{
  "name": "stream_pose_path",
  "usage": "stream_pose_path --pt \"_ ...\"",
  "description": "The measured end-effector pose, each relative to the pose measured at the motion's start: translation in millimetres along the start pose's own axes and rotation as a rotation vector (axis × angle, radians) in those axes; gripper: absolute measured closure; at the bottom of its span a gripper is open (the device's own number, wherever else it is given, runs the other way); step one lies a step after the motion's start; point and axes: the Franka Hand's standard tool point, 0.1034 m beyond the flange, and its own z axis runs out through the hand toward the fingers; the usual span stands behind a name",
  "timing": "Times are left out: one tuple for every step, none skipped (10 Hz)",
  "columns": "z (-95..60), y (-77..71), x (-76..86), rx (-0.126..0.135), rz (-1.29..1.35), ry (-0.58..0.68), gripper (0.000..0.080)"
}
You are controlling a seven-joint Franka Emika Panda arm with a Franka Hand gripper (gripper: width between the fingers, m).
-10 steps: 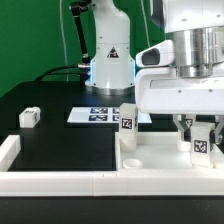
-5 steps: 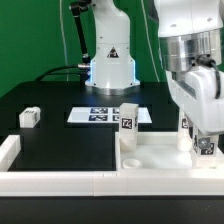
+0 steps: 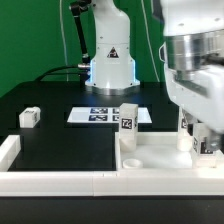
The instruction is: Assemble square table
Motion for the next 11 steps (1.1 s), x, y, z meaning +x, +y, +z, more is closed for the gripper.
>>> stream_pose_path --pt "1.0 1.6 1.1 -0.002 -0.039 -0.002 0.0171" --pt "1.2 1.8 1.6 -0.003 -0.118 -0.001 0.0156" --pt "1.5 2.1 1.8 -0.003 -0.196 -0.001 0.0151" --pt "1.0 1.2 2.9 -0.010 -0.361 0.012 0.0151" --pt "-0.8 -2.5 4.1 -0.018 -0.578 0.040 0.0150" --pt "-4.1 -6.4 6.3 -0.010 -0.801 0.052 0.0150" --pt "-3.3 -5.8 6.5 -0.006 -0.826 0.058 0.0150" --pt "-2.5 -5.5 6.2 -0.006 -0.800 0.056 0.0150" --pt "-2.4 -5.5 6.2 -0.005 -0.782 0.056 0.0249" --pt "-2.2 -5.4 6.1 -0.004 -0.756 0.055 0.0249" --pt "-1.6 -4.1 6.9 -0.005 -0.688 0.054 0.0450"
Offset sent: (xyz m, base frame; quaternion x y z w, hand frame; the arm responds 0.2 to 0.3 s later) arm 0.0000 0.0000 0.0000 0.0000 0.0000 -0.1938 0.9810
